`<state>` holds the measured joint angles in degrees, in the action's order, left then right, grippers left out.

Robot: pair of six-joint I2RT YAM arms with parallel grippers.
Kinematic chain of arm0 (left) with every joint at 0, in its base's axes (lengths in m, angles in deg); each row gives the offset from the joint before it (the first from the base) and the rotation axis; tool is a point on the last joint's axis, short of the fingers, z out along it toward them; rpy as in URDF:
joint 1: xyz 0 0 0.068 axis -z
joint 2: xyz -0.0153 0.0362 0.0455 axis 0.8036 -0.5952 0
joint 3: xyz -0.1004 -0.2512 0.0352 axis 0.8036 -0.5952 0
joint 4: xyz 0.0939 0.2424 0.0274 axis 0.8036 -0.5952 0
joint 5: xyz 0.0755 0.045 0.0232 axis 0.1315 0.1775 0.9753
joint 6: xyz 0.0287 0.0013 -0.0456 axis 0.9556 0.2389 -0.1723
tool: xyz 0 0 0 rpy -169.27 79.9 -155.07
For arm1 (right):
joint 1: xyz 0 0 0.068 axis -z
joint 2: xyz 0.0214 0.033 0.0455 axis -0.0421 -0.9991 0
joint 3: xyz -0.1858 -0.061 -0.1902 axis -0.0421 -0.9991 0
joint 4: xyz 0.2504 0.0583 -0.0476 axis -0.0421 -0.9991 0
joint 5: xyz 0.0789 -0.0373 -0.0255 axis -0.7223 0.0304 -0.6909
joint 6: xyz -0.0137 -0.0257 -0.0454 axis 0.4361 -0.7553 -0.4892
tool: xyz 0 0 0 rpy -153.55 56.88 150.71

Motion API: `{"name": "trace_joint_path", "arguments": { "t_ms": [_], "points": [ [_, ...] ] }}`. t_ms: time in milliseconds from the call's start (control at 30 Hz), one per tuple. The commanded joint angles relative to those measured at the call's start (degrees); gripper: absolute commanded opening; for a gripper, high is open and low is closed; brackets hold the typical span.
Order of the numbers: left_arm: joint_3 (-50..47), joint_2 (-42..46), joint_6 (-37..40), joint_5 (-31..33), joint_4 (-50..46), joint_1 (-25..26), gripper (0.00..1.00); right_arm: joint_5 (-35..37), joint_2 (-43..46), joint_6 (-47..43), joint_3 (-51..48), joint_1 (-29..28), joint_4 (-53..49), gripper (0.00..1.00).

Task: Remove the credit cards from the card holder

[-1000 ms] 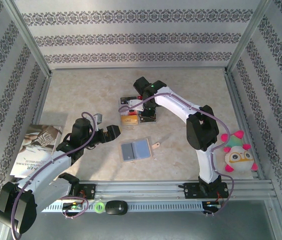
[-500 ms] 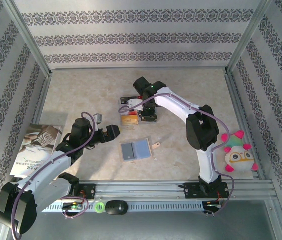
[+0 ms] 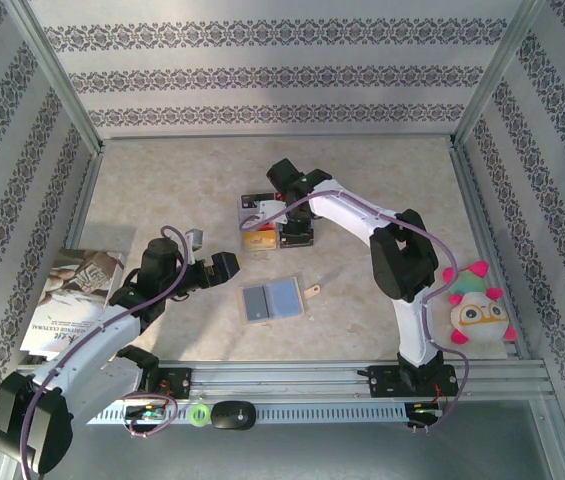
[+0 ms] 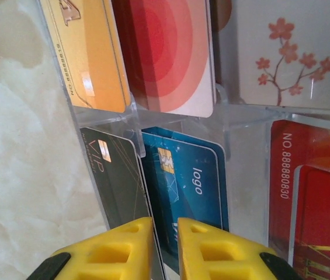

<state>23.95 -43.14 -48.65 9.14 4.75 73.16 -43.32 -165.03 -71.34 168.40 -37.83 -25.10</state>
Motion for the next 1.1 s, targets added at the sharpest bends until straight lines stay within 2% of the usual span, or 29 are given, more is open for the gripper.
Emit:
{"name": "trace_joint_path", "arguments": {
  "t_ms": [0,200,333,467,533,633,867,1067],
  "points": [
    [-0.5,1.4,-0.5,-0.5,-2.1,-1.1,1.0,1.5,0.6,0.1,-1.8,-0.5,3.6,0.21],
    [-1.3,4.2,-1.0,0.8,-1.6,-1.1,1.0,-4.1,9.2,7.3,-7.0,-0.8,15.3,0.22],
    [-2.9,4.8,-1.7,1.8,-0.2,-1.1,1.0,-10.1,14.8,21.3,-11.5,-1.3,24.1,0.24],
    [-5.0,4.1,-3.7,3.3,0.4,-1.1,1.0,-20.9,20.5,39.6,-20.7,-1.6,32.4,0.27],
    [-5.1,4.6,-3.7,5.8,-2.5,-1.1,0.98,-22.5,22.6,47.8,-25.5,-2.6,35.1,0.27],
    [-4.6,5.9,-3.6,10.4,-8.1,-1.3,0.97,-23.3,25.7,54.0,-32.9,-5.9,35.9,0.28],
    [-4.2,10.4,-3.4,15.4,-15.0,-1.1,1.0,-19.7,25.6,55.7,-38.9,-16.9,29.6,0.31],
    [-5.0,12.3,-4.3,16.1,-16.3,-1.1,1.0,-13.7,19.3,53.7,-35.2,-24.8,26.8,0.33]
  ]
}}
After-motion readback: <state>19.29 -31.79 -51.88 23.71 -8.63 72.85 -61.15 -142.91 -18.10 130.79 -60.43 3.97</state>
